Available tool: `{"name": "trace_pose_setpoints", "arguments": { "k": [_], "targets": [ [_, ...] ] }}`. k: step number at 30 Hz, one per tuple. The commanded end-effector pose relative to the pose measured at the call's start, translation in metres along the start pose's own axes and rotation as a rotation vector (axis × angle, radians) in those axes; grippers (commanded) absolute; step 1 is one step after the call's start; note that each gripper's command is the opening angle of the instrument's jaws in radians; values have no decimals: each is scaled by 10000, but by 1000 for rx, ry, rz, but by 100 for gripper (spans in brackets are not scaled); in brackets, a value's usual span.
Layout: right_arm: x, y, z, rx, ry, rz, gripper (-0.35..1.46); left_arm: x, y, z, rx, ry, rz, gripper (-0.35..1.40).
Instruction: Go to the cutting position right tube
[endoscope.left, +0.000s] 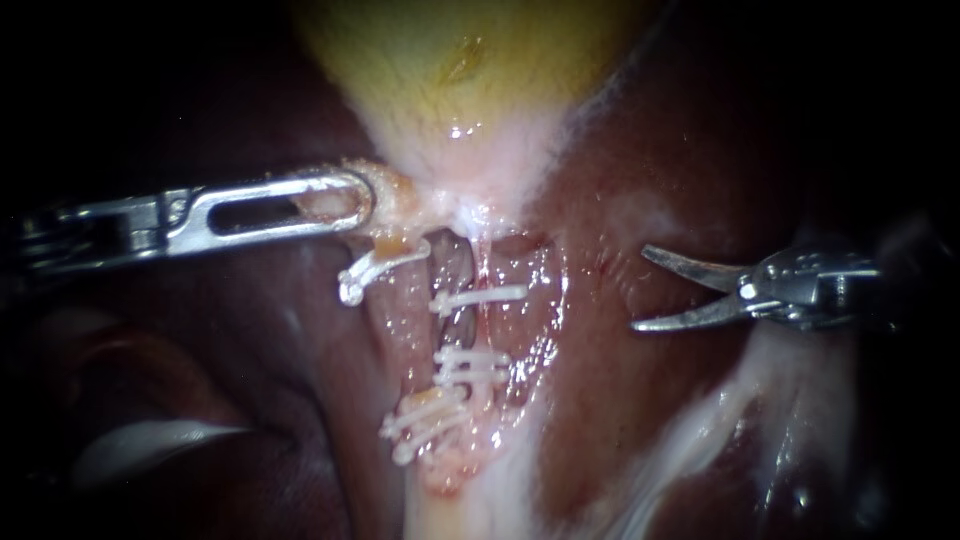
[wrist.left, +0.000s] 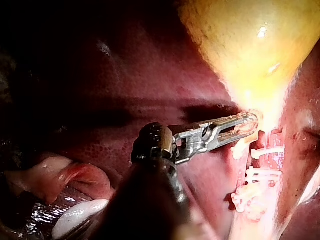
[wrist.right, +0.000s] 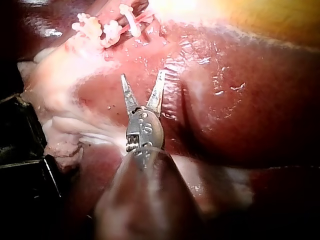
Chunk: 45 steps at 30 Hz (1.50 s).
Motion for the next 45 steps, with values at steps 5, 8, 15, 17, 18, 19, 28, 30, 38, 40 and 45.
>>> {"name": "trace_pose_setpoints", "arguments": {
  "k": [5, 8, 15, 17, 18, 19, 28, 30, 38, 40, 45],
  "targets": [
    [1, -4, 8, 26, 8, 0, 142, 0, -1, 0, -1, -1, 0, -35],
    [1, -9, 17, 42, 14, -2, 142, 0, -1, 0, -1, -1, 0, -35],
    [5, -17, 35, 86, 26, -3, 142, 0, -1, -1, -1, -1, 0, -35],
    [5, -19, 40, 96, 26, 8, 142, 0, -2, -1, -1, -1, -1, -35],
    [5, -20, 44, 101, 25, 13, 142, 0, -2, -1, -1, -1, -1, -35],
    [5, -21, 46, 104, 23, 18, 142, 0, -2, -1, -1, -1, -1, -35],
    [-2, -27, 74, 144, 5, 130, 141, 0, -3, -1, 0, -3, -1, -35],
    [-3, -28, 78, 157, 4, 160, 141, 0, -3, -1, 0, -3, -1, -35],
    [-1, -30, 89, 225, -1, 309, 137, 0, -4, -1, 0, -3, -1, -35],
    [1, -30, 91, 244, -5, 346, 136, 0, -4, -1, 0, -3, -1, -35],
    [7, -29, 101, 272, -10, 389, 136, 0, -4, -1, 0, -3, -1, -35]
  ]
}}
